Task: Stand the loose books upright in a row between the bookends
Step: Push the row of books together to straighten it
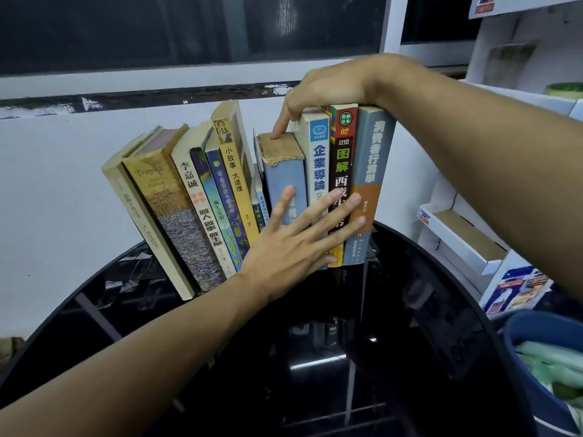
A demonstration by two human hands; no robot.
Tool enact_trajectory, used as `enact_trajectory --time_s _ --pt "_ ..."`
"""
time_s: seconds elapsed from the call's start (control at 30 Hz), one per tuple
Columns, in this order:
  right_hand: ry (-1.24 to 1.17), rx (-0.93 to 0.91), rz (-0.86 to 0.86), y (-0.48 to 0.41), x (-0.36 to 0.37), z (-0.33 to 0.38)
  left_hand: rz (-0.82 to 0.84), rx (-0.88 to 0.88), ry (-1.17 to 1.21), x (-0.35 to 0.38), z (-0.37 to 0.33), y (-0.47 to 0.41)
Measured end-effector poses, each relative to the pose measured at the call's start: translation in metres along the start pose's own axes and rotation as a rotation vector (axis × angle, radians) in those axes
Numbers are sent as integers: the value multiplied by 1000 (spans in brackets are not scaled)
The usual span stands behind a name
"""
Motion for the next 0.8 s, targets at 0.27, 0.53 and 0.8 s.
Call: enact_trajectory --time_s 0.27,0.53,0.8 --pt "14 -12 11 9 4 12 7 -27 83 -7 2 0" --pt "63 -42 22 11 8 16 -31 -66 133 -18 11 -5" --pt "0 -17 27 6 6 11 -10 -129 23 -3 3 -9"
Point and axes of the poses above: each hand's wrist, its own y-axis away from the middle knuckle, its own x-axis out of the palm, z = x × y, the point moved 2 cm from there along -y, towards the middle knuckle, and after that the axes turned 11 degrees about -y, right-handed, at the moved point
